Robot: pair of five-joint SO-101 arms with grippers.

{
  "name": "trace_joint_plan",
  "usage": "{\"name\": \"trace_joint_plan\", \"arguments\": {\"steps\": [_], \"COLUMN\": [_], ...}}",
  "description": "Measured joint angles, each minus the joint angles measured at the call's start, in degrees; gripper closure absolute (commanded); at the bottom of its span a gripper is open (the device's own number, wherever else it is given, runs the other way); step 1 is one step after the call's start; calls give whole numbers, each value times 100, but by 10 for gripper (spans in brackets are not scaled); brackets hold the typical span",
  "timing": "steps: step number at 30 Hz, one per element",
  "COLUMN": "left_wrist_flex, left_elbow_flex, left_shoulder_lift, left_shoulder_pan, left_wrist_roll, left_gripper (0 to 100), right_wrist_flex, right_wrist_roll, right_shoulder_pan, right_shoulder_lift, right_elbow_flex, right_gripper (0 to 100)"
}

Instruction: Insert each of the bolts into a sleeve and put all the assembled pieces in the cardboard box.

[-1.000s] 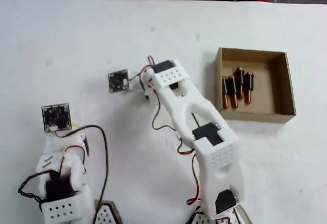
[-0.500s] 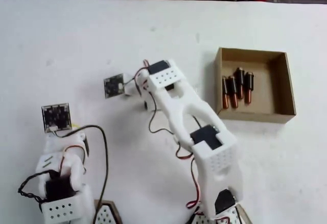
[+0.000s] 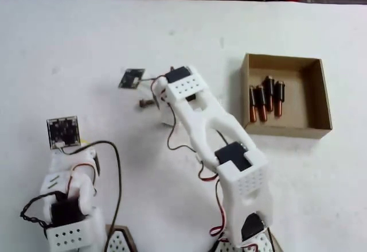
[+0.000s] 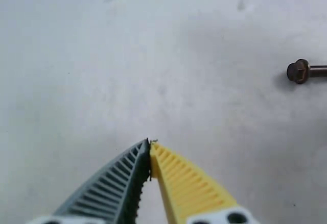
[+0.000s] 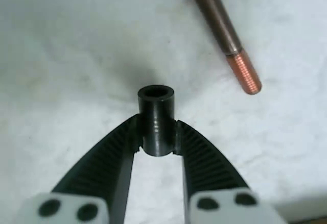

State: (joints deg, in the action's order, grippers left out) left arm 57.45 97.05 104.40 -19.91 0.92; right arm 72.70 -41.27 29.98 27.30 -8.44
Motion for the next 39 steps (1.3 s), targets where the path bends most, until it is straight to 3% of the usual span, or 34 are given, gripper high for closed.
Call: {"name": "trace_joint_plan", "arguments": {"steps": [7, 12, 28, 35, 39], "left_wrist_flex": [0, 0, 0, 0, 0], "left_elbow_flex": [0, 0, 0, 0, 0], "left_shoulder_lift": [0, 0, 9, 9, 9], "left_shoulder_pan": [0, 0, 0, 0, 0], "left_wrist_roll": [0, 0, 0, 0, 0], "left_gripper": [980, 980, 980, 980, 980], "right_wrist_flex": [0, 0, -484, -554, -536], "right_wrist_roll": [2084, 2971, 3130, 3121, 2919], "right_shoulder_pan": [-484, -985, -1521, -1503, -1398], "right_shoulder_lift": [0, 0, 545, 668, 668], "right_elbow_flex": [0, 0, -44, -62, -62], "right_gripper": [978, 978, 972, 851, 866]}}
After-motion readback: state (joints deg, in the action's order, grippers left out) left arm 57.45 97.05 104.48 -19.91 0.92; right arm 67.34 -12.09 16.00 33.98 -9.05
